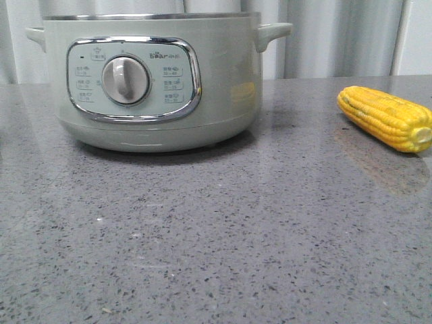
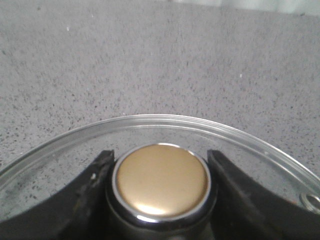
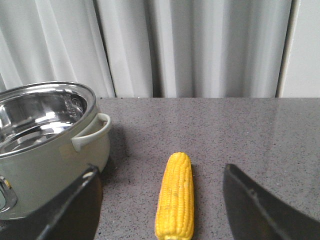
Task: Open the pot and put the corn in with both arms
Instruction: 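Lower the right gripper around the yellow corn cob and close it, then lift the corn with the right gripper and carry it over the open pot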
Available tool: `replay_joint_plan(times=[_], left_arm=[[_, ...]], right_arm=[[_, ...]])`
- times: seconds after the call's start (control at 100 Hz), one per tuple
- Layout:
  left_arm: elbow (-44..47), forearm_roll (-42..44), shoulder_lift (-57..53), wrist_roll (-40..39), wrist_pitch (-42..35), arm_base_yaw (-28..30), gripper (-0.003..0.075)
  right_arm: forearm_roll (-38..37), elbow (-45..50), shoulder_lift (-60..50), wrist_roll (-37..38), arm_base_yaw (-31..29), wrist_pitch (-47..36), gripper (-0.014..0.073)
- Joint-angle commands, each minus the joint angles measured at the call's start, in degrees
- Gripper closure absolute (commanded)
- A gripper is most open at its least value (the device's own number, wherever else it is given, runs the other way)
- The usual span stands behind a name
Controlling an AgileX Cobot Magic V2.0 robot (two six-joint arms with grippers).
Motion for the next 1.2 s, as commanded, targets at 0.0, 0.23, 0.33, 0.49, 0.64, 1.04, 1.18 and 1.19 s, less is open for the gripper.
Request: replay_joint_plan(times=[0.0, 0.23, 0.33, 0.49, 0.64, 1.04, 1.18, 1.19], left_arm=[[-2.0, 0.2, -0.1, -0.5, -4.4, -0.3, 0.0558], [-2.0, 0.2, 3.1, -0.5, -1.5, -0.3, 0.0493], [-2.0, 0.2, 3.2, -0.5, -1.1, -0.3, 0.0372], [-2.0, 0.1, 1.4, -0.5, -1.1, -0.3, 0.0262], [-2.0, 0.1, -5.8, -0.5, -1.0, -0.3, 0.0255], [-2.0, 0.1, -34.3, -0.5, 7.8, -0.3, 0.0259], [-2.0, 0.1, -43.0, -0.5, 12.5, -0.3, 0.0259], [-2.0, 0.1, -43.3, -0.5, 12.7, -0.3, 0.0259]], right_arm=[[0.4, -1.5, 0.7, -0.5, 0.1, -4.0, 0.0167], [0.4, -1.5, 0.7, -0.5, 0.1, -4.0, 0.0167], [0.4, -1.5, 0.9, -0.5, 0.1, -4.0, 0.0167], [1.4, -2.0, 4.9, -0.5, 0.8, -4.0, 0.0167], [2.0, -6.1, 14.6, -0.5, 2.9, 0.0, 0.0167], [-3.8, -27.3, 50.9, -0.5, 3.0, 13.7, 0.0167], [-3.8, -32.3, 59.5, -0.5, 3.0, 18.5, 0.0167], [-3.8, -32.5, 59.8, -0.5, 3.0, 18.7, 0.0167]])
